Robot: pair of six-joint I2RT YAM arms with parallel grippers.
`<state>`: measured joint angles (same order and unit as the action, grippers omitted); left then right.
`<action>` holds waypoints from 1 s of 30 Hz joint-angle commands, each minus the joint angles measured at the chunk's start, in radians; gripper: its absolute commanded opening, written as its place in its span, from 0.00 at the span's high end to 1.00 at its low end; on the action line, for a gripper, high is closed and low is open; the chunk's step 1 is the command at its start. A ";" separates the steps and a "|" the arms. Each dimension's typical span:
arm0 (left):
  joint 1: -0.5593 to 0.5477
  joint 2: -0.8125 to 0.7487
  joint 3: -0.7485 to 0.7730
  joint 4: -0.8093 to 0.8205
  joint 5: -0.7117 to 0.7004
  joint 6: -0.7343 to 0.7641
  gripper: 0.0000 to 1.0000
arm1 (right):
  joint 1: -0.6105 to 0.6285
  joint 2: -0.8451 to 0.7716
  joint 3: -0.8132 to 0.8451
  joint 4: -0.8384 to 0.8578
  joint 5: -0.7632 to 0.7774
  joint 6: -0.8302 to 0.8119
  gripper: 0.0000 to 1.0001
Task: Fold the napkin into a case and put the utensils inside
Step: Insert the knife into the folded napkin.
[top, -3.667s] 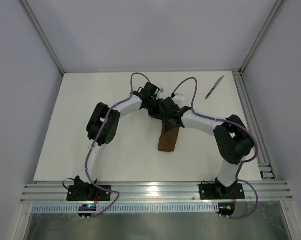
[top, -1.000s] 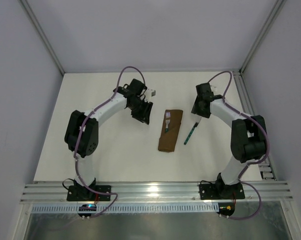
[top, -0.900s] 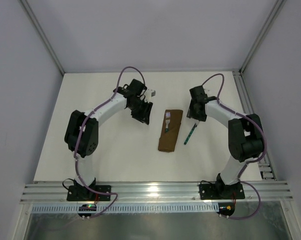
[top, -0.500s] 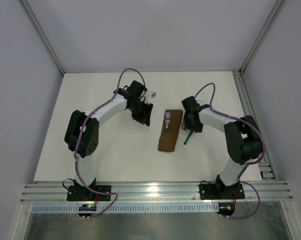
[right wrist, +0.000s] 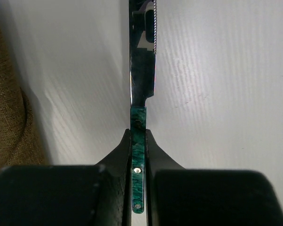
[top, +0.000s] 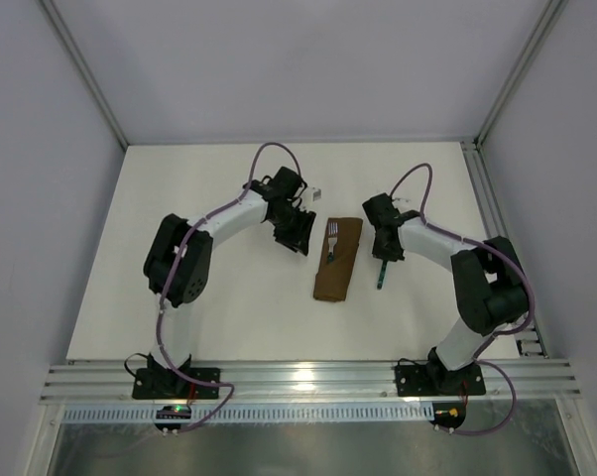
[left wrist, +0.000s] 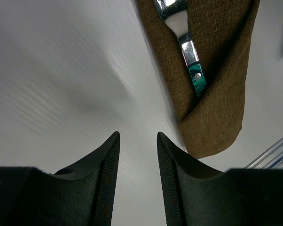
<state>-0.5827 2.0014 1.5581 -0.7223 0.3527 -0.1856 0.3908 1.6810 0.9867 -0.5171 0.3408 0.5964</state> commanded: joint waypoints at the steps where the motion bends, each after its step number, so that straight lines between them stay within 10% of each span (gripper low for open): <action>1: -0.042 0.062 0.068 0.040 -0.018 -0.038 0.61 | 0.020 -0.127 0.079 -0.054 0.177 -0.012 0.96; 30: -0.051 0.215 0.097 0.147 0.106 -0.224 0.64 | 0.255 0.086 0.262 0.250 0.434 0.048 0.96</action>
<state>-0.6346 2.1948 1.6402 -0.5983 0.4465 -0.3943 0.6399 1.7557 1.1946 -0.3347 0.7090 0.6174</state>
